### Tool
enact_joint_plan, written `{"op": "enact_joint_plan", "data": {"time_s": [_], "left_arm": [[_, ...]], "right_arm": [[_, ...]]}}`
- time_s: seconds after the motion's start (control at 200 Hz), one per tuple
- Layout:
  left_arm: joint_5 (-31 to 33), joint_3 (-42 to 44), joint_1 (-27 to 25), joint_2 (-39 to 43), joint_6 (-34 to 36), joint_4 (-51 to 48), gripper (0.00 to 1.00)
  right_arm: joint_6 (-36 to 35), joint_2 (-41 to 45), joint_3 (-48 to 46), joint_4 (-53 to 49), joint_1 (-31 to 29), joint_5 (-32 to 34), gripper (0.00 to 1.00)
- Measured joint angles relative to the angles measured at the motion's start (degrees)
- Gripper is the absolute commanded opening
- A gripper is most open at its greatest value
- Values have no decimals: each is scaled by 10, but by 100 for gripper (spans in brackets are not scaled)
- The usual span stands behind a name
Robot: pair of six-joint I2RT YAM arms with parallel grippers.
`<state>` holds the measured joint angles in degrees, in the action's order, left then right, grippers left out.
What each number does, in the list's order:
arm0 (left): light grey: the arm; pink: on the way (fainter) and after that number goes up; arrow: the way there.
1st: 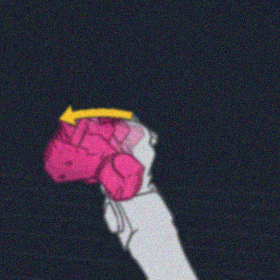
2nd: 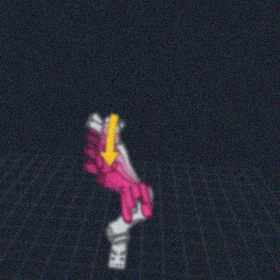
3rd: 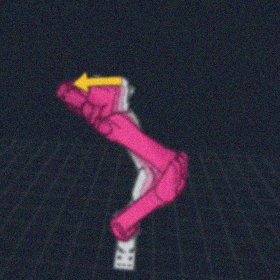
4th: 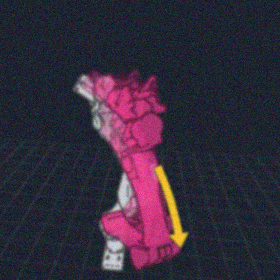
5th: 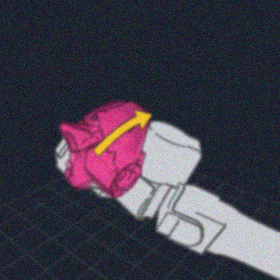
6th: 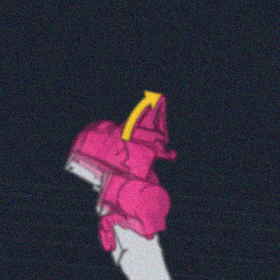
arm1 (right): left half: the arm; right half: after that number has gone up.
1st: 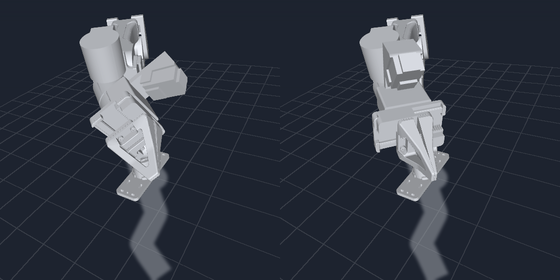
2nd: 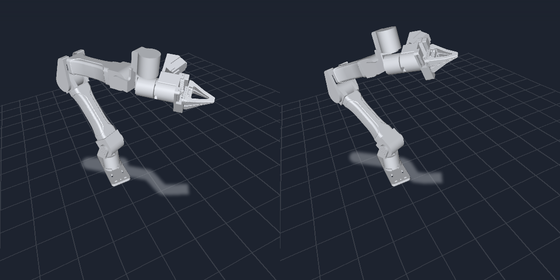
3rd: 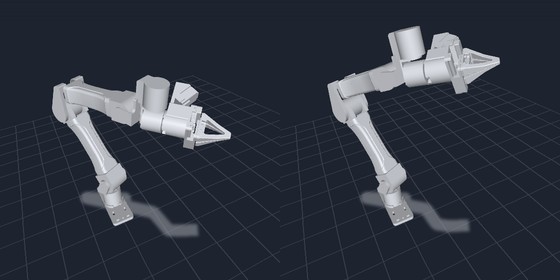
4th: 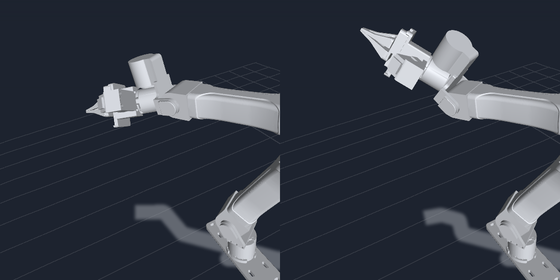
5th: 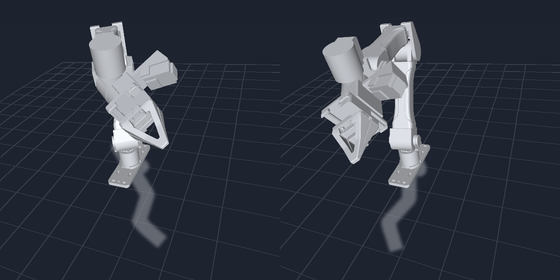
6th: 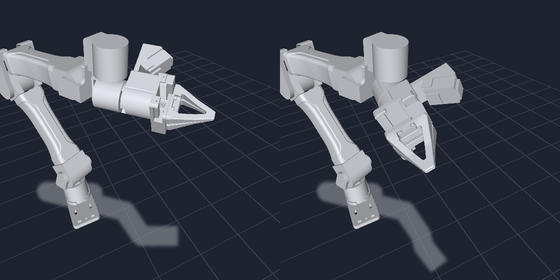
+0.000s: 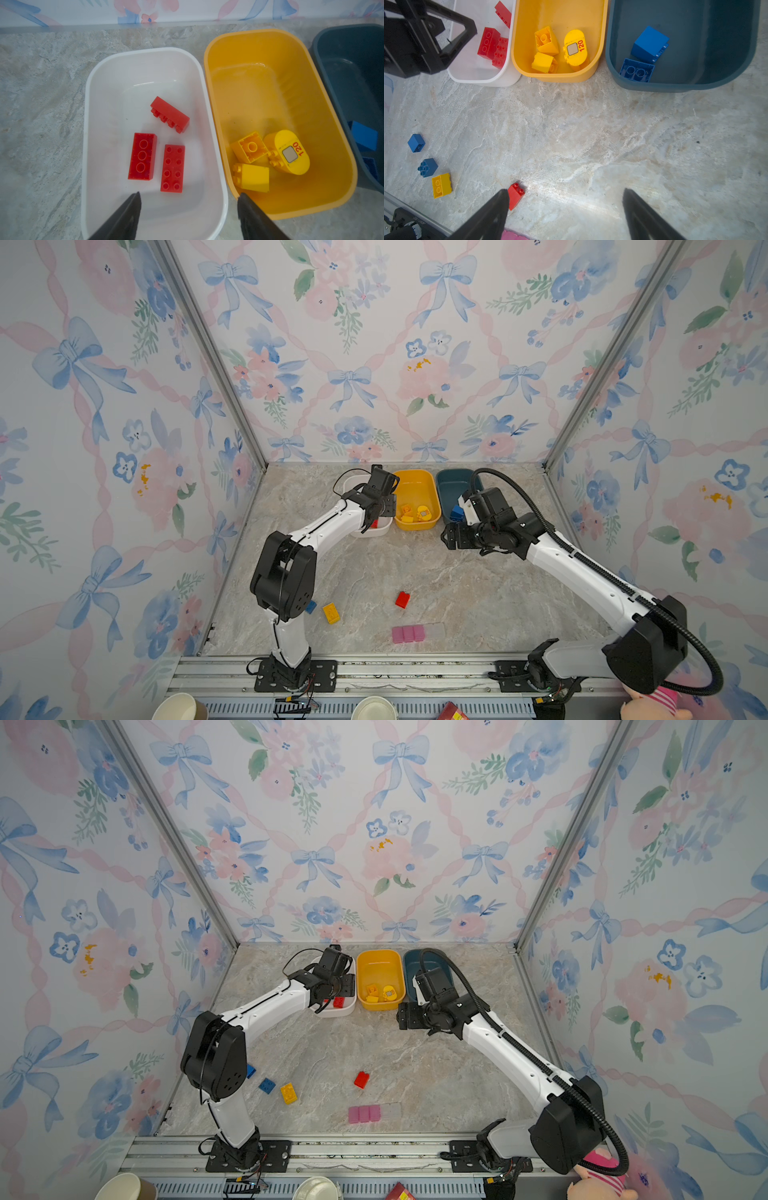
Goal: Sort the legos into containers by color
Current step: 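Move the left gripper down to the small red 2x1 brick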
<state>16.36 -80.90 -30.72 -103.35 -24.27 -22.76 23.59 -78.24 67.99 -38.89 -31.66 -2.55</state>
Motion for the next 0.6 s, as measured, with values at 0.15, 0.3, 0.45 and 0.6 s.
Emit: {"op": "enact_joint_plan", "data": {"time_s": [0.15, 0.3, 0.45, 0.6], "left_arm": [[-17, 68, -33, 50, -6, -1, 82], [-36, 133, -74, 101, -19, 0, 86], [-53, 184, -119, 138, -34, 0, 87], [-71, 216, -165, 144, -52, -14, 85]], "right_arm": [[0, 11, -16, 1, 1, 0, 90], [5, 27, -41, 1, 6, -3, 92], [10, 39, -64, 1, 10, -7, 94], [12, 55, -83, 1, 19, -9, 96]]}}
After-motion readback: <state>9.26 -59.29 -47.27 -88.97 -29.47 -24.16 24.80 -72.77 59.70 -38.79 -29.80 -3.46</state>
